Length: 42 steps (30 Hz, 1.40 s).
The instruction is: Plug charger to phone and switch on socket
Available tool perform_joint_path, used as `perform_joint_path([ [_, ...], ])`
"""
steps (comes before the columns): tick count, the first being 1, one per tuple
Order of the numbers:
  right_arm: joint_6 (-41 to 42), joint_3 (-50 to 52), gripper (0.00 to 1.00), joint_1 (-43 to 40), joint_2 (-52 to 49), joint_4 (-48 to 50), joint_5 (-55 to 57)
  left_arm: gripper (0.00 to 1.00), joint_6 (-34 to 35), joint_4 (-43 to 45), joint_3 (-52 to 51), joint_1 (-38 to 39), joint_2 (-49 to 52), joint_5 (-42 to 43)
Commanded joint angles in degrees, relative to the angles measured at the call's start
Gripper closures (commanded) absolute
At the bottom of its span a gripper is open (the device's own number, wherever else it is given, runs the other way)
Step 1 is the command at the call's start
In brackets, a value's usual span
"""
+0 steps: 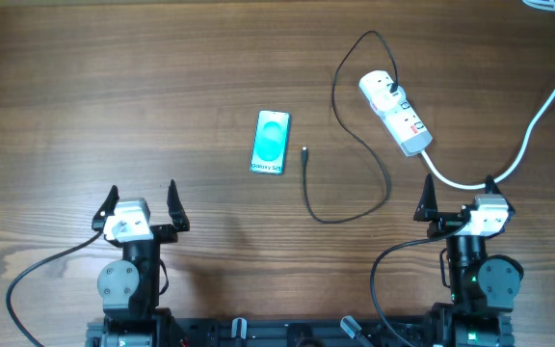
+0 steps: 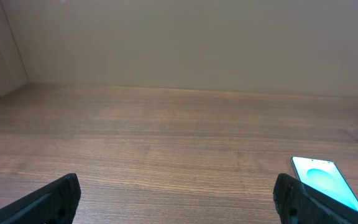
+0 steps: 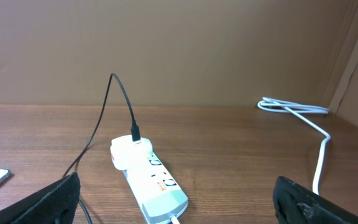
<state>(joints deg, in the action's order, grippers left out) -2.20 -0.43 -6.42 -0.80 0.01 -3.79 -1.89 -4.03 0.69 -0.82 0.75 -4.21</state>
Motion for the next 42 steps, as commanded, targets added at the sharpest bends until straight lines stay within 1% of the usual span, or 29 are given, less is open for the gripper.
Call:
perform_joint_path([
  [1, 0.81, 0.13, 0.0, 0.2, -0.24, 0.07, 0.76, 0.0, -0.74, 0.17, -0.37, -0.37, -0.37, 0.9],
  [2, 0.81, 0.13, 0.0, 0.2, -0.24, 0.07, 0.76, 0.0, -0.04, 0.15, -0.37, -0.37, -0.37, 3.56],
  [3, 0.81, 0.13, 0.0, 0.2, -0.24, 0.07, 0.76, 0.0, 0.9, 0.17, -0.37, -0.37, -0.37, 9.46],
  [4, 0.79, 0.13, 0.0, 0.2, -0.24, 0.07, 0.76, 0.0, 3.8, 1.07, -0.37, -0.35, -0.37, 17.44],
  [5, 0.81, 0.13, 0.0, 0.2, -0.24, 0.07, 0.76, 0.0, 8.85, 2.43, -0.37, -0.35, -0.37, 29.18],
  [6, 0.81, 0.13, 0.0, 0.2, -0.24, 0.07, 0.76, 0.0, 9.88, 3.98, -0.37, -0.37, -0.37, 35.8],
  [8, 0.81, 0.13, 0.0, 0.2, -0.24, 0.07, 0.76, 0.0, 9.77, 4.87, -0.37, -0.37, -0.37, 36.89],
  [11, 0.81, 0.13, 0.0, 0.2, -0.24, 0.07, 0.76, 0.0, 11.52, 15.61, -0.37, -0.31, -0.37, 37.4],
  [14, 0.83, 0.13, 0.0, 0.2, -0.24, 0.07, 0.76, 0.0, 14.75, 34.82, -0.35, -0.31, -0.37, 37.13],
  [15, 0.81, 0.13, 0.0, 0.2, -0.24, 0.07, 0.76, 0.0, 18.18, 42.4, -0.11, -0.31, -0.37, 35.23],
  [16, 0.81, 0.13, 0.0, 0.2, -0.24, 0.07, 0.76, 0.0, 22.01, 46.05, 1.57, -0.31, -0.37, 31.45],
  [17, 0.81, 0.13, 0.0, 0.2, -0.24, 0.07, 0.76, 0.0, 23.43, 45.51, 4.09, -0.31, -0.33, 29.83],
  [18, 0.81, 0.13, 0.0, 0.2, -0.24, 0.07, 0.76, 0.0, 23.41, 43.28, 7.98, -0.31, 0.24, 29.9],
  [20, 0.81, 0.13, 0.0, 0.2, -0.24, 0.07, 0.76, 0.0, 22.23, 31.91, 18.53, -0.33, 3.98, 29.99],
  [21, 0.81, 0.13, 0.0, 0.2, -0.24, 0.07, 0.76, 0.0, 18.16, 20.57, 26.51, -0.33, 8.37, 29.79],
  [22, 0.79, 0.13, 0.0, 0.2, -0.24, 0.07, 0.76, 0.0, 16.26, 12.57, 31.95, -0.33, 12.0, 29.38],
  [24, 0.81, 0.13, 0.0, 0.2, -0.24, 0.07, 0.76, 0.0, 15.58, -9.35, 49.57, -0.31, 24.24, 29.4],
  [25, 0.81, 0.13, 0.0, 0.2, -0.24, 0.07, 0.76, 0.0, 15.61, -21.62, 61.2, -0.31, 33.33, 30.93],
  [26, 0.79, 0.13, 0.0, 0.2, -0.24, 0.09, 0.76, 0.0, 16.17, -30.49, 70.25, -0.31, 40.06, 32.52],
  [27, 0.81, 0.13, 0.0, 0.2, -0.24, 0.07, 0.76, 0.0, 17.64, -36.5, 76.24, -0.31, 44.15, 33.62],
  [28, 0.81, 0.13, 0.0, 0.2, -0.24, 0.07, 0.76, 0.0, 21.31, -44.63, 84.13, -0.22, 50.62, 36.76],
  [29, 0.81, 0.13, 0.0, 0.2, -0.24, 0.07, 0.76, 0.0, 23.56, -50.31, 89.37, -0.15, 55.25, 40.83],
  [31, 0.81, 0.13, 0.0, 0.2, -0.24, 0.07, 0.76, 0.0, 25.35, -53.0, 92.35, -0.15, 60.22, 46.38],
  [32, 0.81, 0.13, 0.0, 0.2, -0.24, 0.07, 0.76, 0.0, 28.63, -53.75, 92.32, -0.15, 62.88, 51.54],
  [34, 0.81, 0.13, 0.0, 0.2, -0.24, 0.07, 0.76, 0.0, 30.47, -53.68, 92.32, -0.13, 65.7, 54.69],
  [35, 0.83, 0.13, 0.0, 0.2, -0.24, 0.07, 0.76, 0.0, 31.15, -54.64, 92.32, 0.04, 67.43, 54.73],
  [37, 0.81, 0.13, 0.0, 0.2, -0.24, 0.07, 0.76, 0.01, 31.43, -58.16, 92.32, 1.77, 70.34, 51.15],
  [40, 0.81, 0.13, 0.0, 0.2, -0.24, 0.07, 0.76, 0.01, 32.41, -62.66, 92.35, 6.54, 74.77, 40.44],
  [42, 0.81, 0.13, 0.0, 0.2, -0.24, 0.07, 0.76, 0.01, 32.46, -64.22, 92.72, 9.33, 78.01, 36.65],
])
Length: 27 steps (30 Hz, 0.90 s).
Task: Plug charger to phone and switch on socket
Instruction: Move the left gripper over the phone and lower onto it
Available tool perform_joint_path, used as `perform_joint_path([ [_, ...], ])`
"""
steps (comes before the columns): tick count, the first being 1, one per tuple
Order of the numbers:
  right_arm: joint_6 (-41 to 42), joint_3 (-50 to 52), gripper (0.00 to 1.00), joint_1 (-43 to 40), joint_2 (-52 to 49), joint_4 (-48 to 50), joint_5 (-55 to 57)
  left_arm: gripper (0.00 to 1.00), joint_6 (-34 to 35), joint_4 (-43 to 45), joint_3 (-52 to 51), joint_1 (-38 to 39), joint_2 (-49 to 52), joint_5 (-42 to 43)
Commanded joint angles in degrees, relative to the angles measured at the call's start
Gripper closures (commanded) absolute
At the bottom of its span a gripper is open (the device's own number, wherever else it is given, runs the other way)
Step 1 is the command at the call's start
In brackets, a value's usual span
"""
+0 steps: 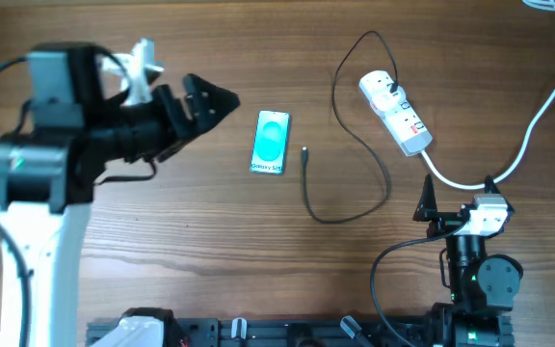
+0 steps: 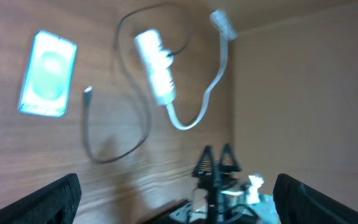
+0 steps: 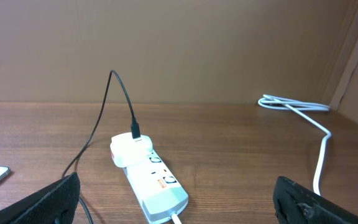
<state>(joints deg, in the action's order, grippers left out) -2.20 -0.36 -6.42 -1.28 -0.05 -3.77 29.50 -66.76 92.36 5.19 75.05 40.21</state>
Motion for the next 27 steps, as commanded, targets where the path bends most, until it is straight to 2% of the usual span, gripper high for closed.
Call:
perform_joint_path([
  [1, 0.79, 0.07, 0.0, 0.2, 0.24, 0.13, 0.74, 0.01, 1.25, -2.78, 1.79, 4.28, 5.7, -9.11],
  [4, 0.81, 0.07, 0.0, 0.2, 0.24, 0.13, 0.74, 0.0, 1.22, -9.42, 7.69, 8.94, 14.56, -18.8],
  [7, 0.81, 0.07, 0.0, 0.2, 0.24, 0.13, 0.74, 0.0, 1.14, -10.6, 8.72, 12.83, 18.91, -25.57],
  [14, 0.81, 0.07, 0.0, 0.2, 0.24, 0.13, 0.74, 0.0, 0.79, -5.38, 8.68, 14.05, 20.83, -26.1],
  [18, 0.83, 0.07, 0.0, 0.2, 0.24, 0.13, 0.74, 0.0, 2.58, -5.25, 7.89, 16.0, 23.98, -34.12],
  [22, 0.83, 0.07, 0.0, 0.2, 0.24, 0.13, 0.74, 0.0, 8.48, -4.87, 7.72, 22.51, 31.85, -48.87],
  [24, 0.81, 0.07, 0.0, 0.2, 0.24, 0.13, 0.74, 0.0, 6.93, -2.91, 7.72, 23.32, 35.95, -49.57],
  [27, 0.81, 0.07, 0.0, 0.2, 0.24, 0.13, 0.74, 0.0, -3.48, 1.68, 7.72, 23.32, 42.45, -44.98],
])
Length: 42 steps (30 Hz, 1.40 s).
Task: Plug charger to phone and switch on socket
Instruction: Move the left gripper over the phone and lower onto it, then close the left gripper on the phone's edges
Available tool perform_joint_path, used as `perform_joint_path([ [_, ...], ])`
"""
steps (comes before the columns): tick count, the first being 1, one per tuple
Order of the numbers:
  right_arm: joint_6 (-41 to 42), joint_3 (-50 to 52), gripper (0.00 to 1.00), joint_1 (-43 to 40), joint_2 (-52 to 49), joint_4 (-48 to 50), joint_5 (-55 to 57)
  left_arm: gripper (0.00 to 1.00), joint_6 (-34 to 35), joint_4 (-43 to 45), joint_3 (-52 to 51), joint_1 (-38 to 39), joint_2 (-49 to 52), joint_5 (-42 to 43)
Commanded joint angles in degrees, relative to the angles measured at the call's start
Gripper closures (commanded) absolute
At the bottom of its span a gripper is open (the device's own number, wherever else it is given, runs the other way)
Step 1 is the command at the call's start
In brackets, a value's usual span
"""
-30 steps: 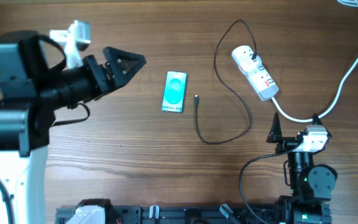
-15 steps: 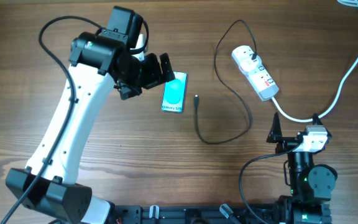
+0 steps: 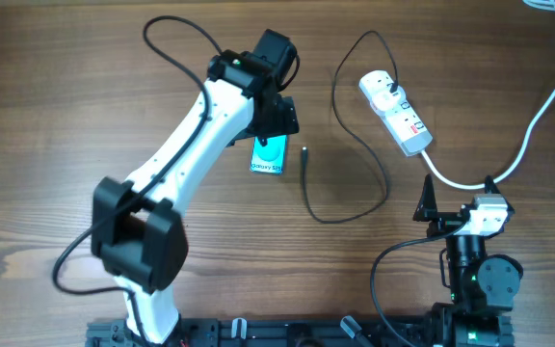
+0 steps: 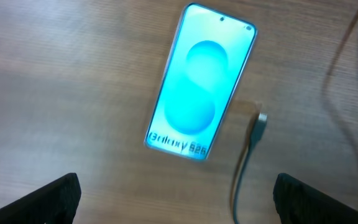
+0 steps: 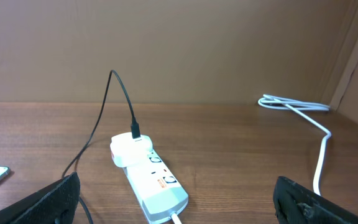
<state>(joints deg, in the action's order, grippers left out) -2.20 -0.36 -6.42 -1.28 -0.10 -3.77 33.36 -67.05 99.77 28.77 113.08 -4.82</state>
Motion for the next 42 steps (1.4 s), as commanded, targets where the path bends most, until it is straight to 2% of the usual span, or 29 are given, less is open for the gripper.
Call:
perform_joint_path([
  [1, 0.81, 0.07, 0.0, 0.2, 0.24, 0.17, 0.74, 0.0, -8.83, 2.8, 0.31, -0.28, 5.57, 0.04],
  [5, 0.81, 0.07, 0.0, 0.2, 0.24, 0.2, 0.74, 0.0, -9.31, 7.06, 0.31, -0.66, 7.69, -0.79],
  [10, 0.83, 0.07, 0.0, 0.2, 0.24, 0.17, 0.74, 0.0, -16.17, 9.86, -0.57, -0.66, 8.52, 2.47],
  [34, 0.81, 0.07, 0.0, 0.2, 0.24, 0.17, 0.74, 0.0, -13.62, 10.21, -0.57, -0.66, 18.03, 3.32],
  [42, 0.81, 0.07, 0.0, 0.2, 0.24, 0.17, 0.74, 0.0, -13.64, 8.98, -0.57, -0.66, 18.4, 5.01],
])
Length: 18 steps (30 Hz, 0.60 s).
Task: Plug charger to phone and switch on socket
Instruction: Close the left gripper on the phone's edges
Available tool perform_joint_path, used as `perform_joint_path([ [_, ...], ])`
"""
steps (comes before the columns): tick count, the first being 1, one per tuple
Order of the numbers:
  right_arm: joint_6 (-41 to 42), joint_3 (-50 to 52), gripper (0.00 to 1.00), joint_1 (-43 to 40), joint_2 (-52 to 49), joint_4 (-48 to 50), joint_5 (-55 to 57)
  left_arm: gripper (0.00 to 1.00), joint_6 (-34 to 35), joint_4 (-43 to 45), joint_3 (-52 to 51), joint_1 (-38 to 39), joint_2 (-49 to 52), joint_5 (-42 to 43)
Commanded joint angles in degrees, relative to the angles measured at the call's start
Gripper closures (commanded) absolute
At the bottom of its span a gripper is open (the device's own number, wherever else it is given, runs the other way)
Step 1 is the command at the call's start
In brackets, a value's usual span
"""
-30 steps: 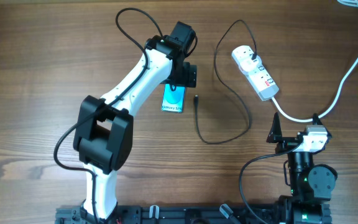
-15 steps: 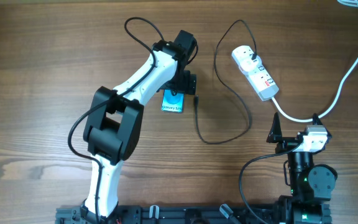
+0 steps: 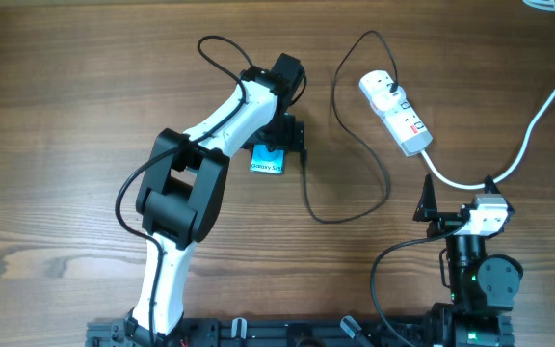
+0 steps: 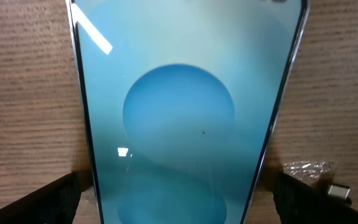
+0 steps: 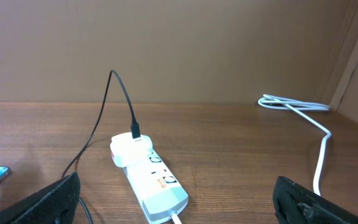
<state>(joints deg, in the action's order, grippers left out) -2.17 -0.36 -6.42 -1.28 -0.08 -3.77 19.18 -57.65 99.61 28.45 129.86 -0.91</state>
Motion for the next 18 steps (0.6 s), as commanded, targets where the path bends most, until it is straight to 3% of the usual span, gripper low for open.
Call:
perform_joint_path([
  [1, 0.79, 0.07, 0.0, 0.2, 0.24, 0.15, 0.74, 0.0, 0.57, -0.39, -0.42, -0.33, 1.62, 1.07],
  [8, 0.79, 0.07, 0.0, 0.2, 0.24, 0.15, 0.74, 0.0, 0.74, -2.01, -0.42, -0.33, 1.64, -0.2],
  [10, 0.79, 0.07, 0.0, 0.2, 0.24, 0.15, 0.74, 0.05, 0.72, -1.86, -0.42, -0.33, 1.64, -0.2],
  [18, 0.79, 0.07, 0.0, 0.2, 0.24, 0.15, 0.74, 0.0, 0.5, 1.46, -0.42, -0.35, 1.79, -2.08],
])
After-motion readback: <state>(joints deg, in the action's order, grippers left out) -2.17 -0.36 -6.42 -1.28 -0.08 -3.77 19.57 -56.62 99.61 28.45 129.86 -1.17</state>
